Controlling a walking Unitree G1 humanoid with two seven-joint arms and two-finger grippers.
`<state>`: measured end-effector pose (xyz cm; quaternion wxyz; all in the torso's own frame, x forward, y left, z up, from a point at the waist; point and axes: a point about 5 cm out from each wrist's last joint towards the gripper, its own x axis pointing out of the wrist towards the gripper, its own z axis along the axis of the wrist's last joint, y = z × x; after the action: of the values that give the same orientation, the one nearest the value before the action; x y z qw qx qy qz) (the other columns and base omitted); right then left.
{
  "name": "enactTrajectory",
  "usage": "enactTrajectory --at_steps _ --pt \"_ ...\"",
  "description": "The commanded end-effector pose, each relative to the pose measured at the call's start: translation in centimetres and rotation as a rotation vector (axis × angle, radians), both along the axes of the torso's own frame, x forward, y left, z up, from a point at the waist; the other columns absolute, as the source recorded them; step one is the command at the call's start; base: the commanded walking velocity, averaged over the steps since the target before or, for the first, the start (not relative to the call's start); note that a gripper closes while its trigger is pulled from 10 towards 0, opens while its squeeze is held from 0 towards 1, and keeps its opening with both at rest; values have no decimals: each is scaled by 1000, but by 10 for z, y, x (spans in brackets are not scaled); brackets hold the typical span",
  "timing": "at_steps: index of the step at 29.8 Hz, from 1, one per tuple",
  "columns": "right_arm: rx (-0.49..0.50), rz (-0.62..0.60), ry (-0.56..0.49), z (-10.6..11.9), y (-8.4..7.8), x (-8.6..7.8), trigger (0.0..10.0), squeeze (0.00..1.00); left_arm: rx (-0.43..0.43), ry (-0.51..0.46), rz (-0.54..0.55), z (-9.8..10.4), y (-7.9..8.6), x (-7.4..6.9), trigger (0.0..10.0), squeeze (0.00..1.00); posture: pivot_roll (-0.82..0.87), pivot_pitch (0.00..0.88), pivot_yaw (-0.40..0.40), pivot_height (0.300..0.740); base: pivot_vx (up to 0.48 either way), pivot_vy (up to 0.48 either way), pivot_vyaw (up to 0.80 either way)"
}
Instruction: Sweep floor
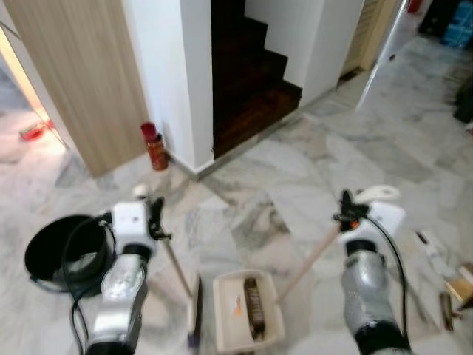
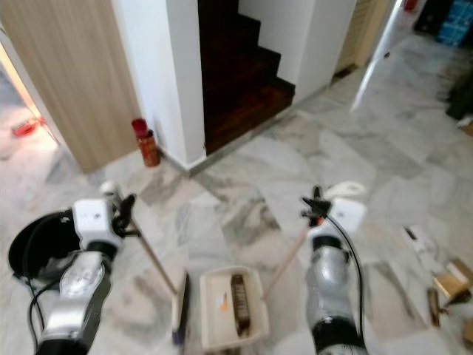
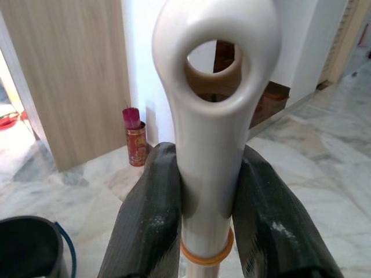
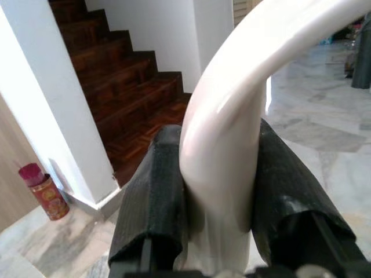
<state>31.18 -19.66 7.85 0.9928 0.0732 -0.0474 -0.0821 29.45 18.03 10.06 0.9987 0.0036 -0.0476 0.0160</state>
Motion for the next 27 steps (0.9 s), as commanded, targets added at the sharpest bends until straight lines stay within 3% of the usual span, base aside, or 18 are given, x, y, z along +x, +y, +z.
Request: enactTrajectory --at_steps 1,27 --pt "30 -9 -43 8 0 3 10000 0 21 -30 3 8 1 1 10000 0 65 0 6 740 0 292 519" --pt "42 -3 -37 6 2 3 10000 0 20 -28 -5 8 1 1 10000 0 74 0 4 740 0 293 20"
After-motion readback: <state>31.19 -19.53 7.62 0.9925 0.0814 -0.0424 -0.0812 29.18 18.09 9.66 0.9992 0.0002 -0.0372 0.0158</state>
